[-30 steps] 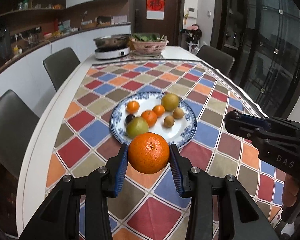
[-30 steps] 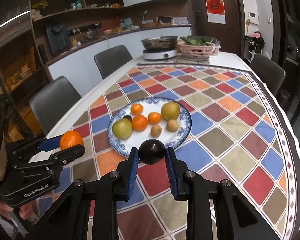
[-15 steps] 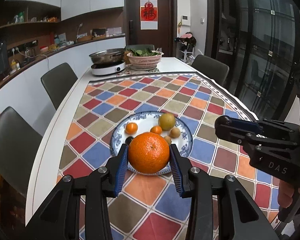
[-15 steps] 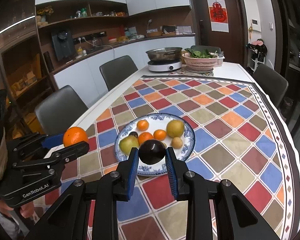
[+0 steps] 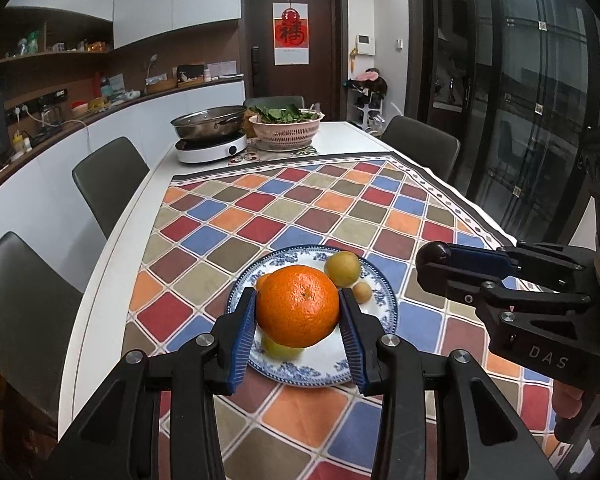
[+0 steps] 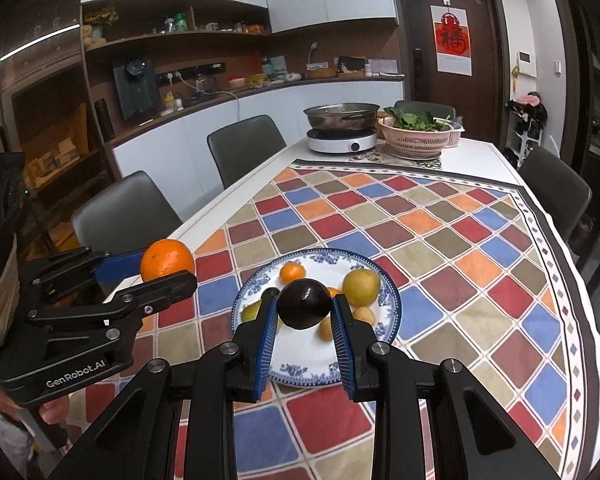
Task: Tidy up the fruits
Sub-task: 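Carry the orange and plum onto the plate and open both tools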
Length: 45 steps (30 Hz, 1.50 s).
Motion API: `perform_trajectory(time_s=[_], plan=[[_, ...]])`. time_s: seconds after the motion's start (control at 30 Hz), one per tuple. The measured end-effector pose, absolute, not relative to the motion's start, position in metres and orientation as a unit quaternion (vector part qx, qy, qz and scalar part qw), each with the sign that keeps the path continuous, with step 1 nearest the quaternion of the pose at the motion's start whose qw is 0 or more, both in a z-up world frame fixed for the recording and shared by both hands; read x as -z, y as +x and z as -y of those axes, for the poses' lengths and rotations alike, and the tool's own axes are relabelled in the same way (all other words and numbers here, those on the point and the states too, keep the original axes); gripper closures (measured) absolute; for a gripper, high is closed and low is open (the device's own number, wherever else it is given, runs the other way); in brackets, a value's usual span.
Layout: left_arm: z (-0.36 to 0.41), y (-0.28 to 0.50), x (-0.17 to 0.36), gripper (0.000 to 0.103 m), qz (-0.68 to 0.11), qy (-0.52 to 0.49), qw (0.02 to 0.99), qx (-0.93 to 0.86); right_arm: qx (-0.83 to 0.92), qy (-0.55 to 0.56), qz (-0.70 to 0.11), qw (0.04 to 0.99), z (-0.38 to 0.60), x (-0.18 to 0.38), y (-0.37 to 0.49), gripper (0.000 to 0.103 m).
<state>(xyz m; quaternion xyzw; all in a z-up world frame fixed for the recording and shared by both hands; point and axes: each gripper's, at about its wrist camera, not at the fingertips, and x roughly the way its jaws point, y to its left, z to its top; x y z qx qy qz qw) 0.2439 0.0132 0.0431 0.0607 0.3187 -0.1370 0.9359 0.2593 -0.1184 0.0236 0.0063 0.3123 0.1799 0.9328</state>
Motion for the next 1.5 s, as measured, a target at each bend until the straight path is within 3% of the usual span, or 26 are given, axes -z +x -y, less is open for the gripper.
perform_trajectory(time_s=[1.0, 1.5], plan=[[-0.021, 0.359, 0.021, 0.063, -0.386, 0.110, 0.901, 0.164, -0.202, -0.046, -0.379, 0.902, 0.085, 0.035, 0.385, 0.074], [0.001, 0.389, 0.050, 0.063, -0.419, 0.143, 0.870, 0.218, -0.218, -0.080, -0.406, 0.884, 0.084, 0.055, 0.408, 0.073]])
